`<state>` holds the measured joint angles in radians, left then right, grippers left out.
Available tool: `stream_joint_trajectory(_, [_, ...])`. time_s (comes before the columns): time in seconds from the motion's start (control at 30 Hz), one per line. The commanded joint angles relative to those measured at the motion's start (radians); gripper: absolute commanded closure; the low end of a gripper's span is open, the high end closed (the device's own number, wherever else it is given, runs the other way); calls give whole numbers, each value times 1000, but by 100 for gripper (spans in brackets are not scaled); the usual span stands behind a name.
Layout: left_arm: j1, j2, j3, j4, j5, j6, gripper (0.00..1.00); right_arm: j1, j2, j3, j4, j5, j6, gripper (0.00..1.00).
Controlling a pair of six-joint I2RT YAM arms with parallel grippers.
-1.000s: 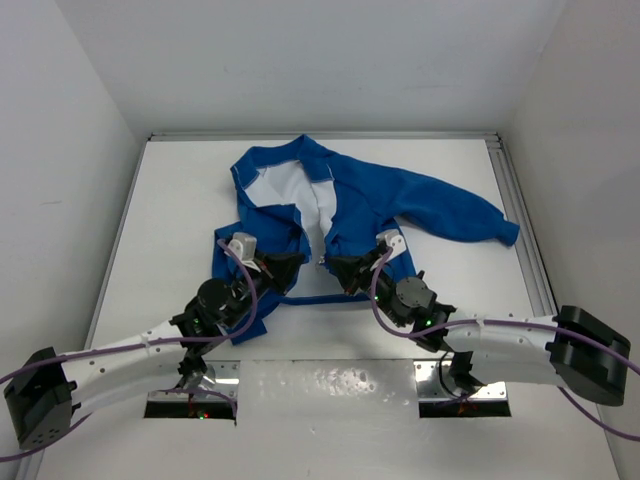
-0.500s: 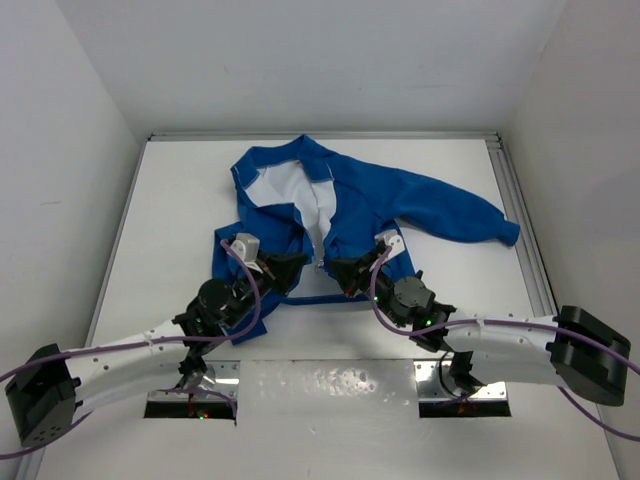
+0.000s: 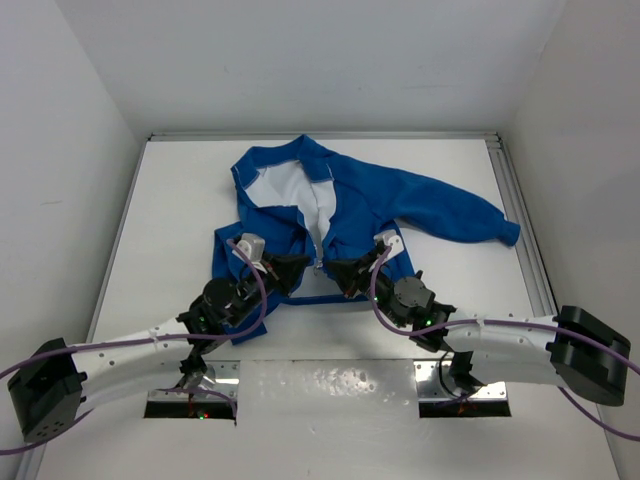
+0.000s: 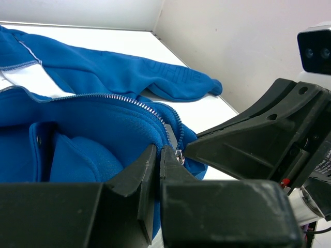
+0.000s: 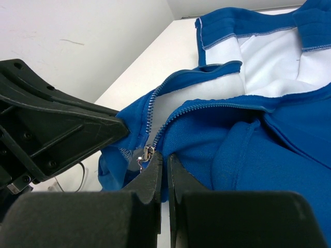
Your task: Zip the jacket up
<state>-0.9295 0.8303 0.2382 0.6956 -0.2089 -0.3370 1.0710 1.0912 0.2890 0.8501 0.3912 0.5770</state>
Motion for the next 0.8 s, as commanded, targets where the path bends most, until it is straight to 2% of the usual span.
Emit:
stream_joint_trajectory(0.0, [1, -2, 10, 87, 20, 16, 100, 10, -19, 41, 47, -23, 18, 100])
stream_joint_trajectory(0.77, [0, -3, 0, 101, 6, 10, 100, 10, -33, 30, 38, -25, 29, 100])
